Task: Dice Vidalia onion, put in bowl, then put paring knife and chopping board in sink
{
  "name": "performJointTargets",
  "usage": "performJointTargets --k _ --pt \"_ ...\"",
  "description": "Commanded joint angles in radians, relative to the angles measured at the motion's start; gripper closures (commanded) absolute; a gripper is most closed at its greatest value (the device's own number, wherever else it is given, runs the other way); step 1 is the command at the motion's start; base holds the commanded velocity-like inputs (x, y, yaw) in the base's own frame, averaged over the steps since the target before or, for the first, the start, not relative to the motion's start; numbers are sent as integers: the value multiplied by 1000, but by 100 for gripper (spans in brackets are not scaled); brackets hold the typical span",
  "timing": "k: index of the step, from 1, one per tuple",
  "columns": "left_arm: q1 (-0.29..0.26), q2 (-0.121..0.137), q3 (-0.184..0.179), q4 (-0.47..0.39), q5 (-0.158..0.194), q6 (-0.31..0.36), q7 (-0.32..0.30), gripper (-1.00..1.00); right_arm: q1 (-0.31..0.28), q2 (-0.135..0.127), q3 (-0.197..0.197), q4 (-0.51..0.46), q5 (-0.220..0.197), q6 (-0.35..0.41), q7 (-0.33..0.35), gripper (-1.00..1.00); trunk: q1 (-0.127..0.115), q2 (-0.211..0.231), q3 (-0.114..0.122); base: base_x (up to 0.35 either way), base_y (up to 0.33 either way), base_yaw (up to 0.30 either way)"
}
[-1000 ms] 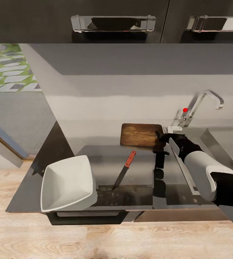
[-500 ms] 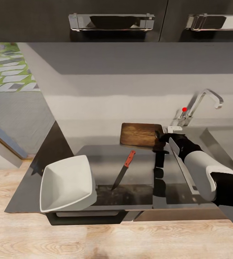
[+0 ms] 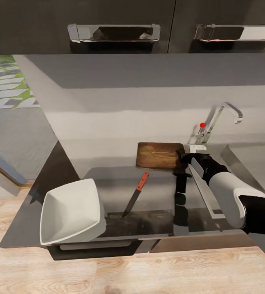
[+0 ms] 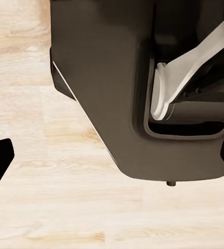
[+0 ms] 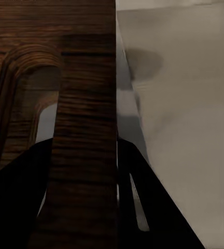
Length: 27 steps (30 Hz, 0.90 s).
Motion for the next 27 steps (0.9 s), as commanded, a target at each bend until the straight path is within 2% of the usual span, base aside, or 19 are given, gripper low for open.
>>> performJointTargets --k 1,6,15,21,27 --pt "1 0 -1 -2 1 -1 0 -100 0 0 18 6 12 5 7 100 1 -1 -1 0 0 -12" --pt "1 0 -1 -2 1 -1 0 -100 0 -3 18 5 15 5 78 100 1 -1 -1 0 0 -3" --pt "1 1 -1 -2 1 -1 0 -100 0 -1 18 5 14 6 83 100 1 -1 -1 5 0 0" --pt "1 0 -1 -2 1 -1 0 -100 0 0 18 5 14 7 84 100 1 -1 -1 185 0 0" --pt "1 0 -1 -2 1 -1 0 -100 0 4 18 7 14 9 85 100 1 -1 -1 37 0 0"
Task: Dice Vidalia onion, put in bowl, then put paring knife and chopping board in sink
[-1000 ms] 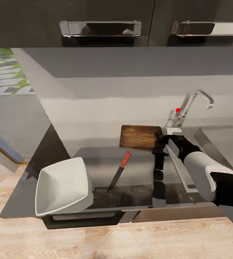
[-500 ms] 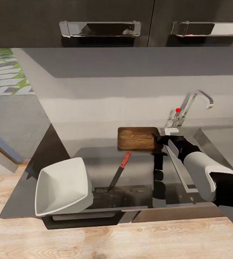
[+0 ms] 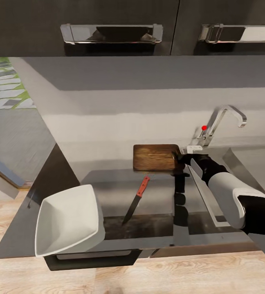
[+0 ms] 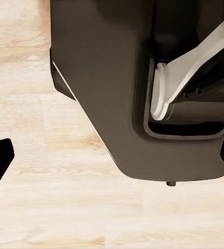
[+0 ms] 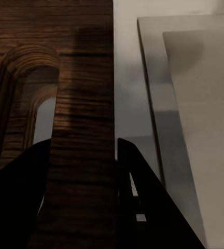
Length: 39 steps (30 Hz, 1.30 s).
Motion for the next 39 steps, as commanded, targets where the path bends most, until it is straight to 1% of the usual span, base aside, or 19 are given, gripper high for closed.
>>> performJointTargets --k 1,18,19,39 --pt "1 0 -1 -2 1 -1 0 -100 0 0 -5 -2 5 6 6 100 1 -2 -1 3 0 0" --pt "1 0 -2 -2 1 -1 0 -100 0 0 -5 -2 5 8 6 100 1 -2 -1 0 0 0" --pt "1 0 -2 -2 1 -1 0 -100 0 0 -5 -2 5 7 6 -100 1 -2 -1 0 0 0" --pt "1 0 -2 -2 1 -1 0 -100 1 -1 -5 -2 9 1 8 -100 1 -2 -1 0 0 0"
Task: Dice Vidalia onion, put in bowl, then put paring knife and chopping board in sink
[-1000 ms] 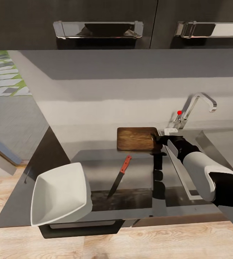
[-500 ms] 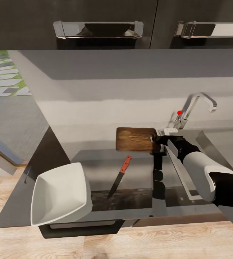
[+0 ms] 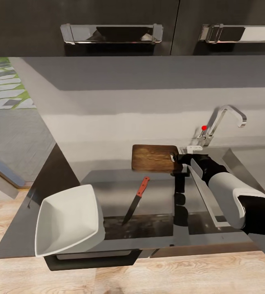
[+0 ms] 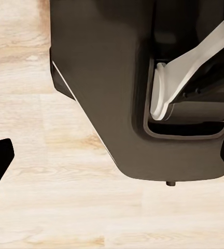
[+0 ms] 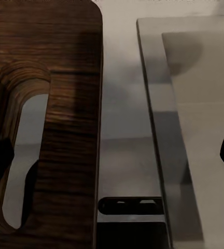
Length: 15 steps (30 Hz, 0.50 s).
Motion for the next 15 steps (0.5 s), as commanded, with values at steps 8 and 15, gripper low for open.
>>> performJointTargets --k 8,15 --pt "1 0 -1 -2 1 0 0 -100 0 2 -5 -3 6 9 4 -100 1 -2 -1 0 0 0" --pt "1 0 -1 -2 1 -1 0 -100 0 3 -5 -3 6 10 4 -100 1 -2 6 -1 0 0"
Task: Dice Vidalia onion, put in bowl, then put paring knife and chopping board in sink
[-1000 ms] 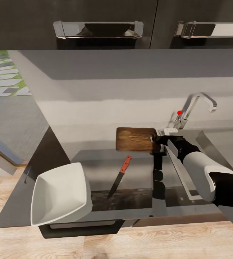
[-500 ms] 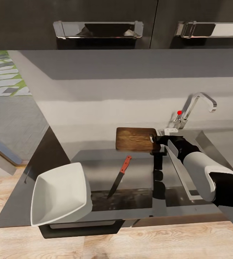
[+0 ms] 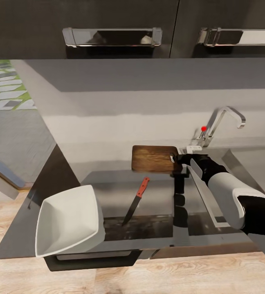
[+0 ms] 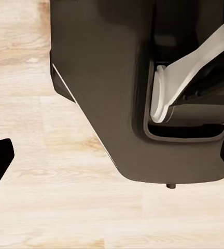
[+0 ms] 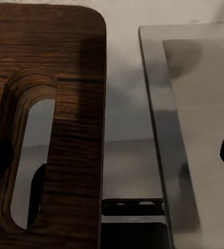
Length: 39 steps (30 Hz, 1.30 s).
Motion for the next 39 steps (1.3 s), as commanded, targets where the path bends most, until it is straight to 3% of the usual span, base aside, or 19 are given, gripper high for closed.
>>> performJointTargets --k 1,39 --pt "1 0 -1 -2 1 -1 0 -100 0 0 -5 -2 6 6 5 -100 1 -2 0 -53 0 0" --pt "1 0 -1 6 1 -1 0 -100 0 2 -5 -1 6 4 5 -100 1 -2 61 -261 0 0"
